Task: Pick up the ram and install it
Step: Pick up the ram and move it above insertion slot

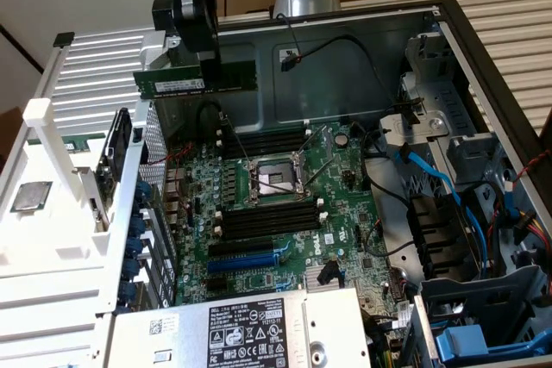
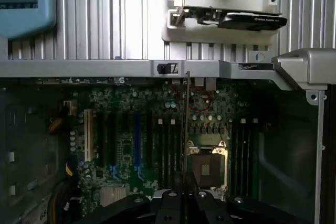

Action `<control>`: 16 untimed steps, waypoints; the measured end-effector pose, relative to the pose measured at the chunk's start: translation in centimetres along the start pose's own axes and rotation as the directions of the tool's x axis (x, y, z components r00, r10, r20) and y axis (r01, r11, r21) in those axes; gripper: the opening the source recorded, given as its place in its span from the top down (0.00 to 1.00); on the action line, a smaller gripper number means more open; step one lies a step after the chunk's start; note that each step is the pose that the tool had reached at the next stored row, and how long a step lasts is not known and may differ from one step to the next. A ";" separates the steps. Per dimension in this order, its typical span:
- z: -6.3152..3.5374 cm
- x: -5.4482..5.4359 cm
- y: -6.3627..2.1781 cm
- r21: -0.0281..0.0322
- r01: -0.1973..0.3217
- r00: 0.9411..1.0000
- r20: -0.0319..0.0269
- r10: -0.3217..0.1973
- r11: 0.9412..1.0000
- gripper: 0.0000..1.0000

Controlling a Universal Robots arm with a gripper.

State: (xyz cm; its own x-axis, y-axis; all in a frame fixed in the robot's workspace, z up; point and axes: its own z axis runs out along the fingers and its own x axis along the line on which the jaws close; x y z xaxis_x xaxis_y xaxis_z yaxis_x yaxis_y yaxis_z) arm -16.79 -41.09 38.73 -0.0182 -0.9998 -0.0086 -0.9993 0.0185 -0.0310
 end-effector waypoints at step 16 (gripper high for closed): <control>2.67 0.0 -3.66 0.023 0.000 1.000 -0.006 0.000 1.000 0.87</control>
State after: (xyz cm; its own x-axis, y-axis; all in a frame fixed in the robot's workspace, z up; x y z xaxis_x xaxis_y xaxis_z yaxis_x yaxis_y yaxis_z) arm -13.05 -41.09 36.18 -0.0181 -0.9998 -0.0026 -0.9984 0.0182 -0.0543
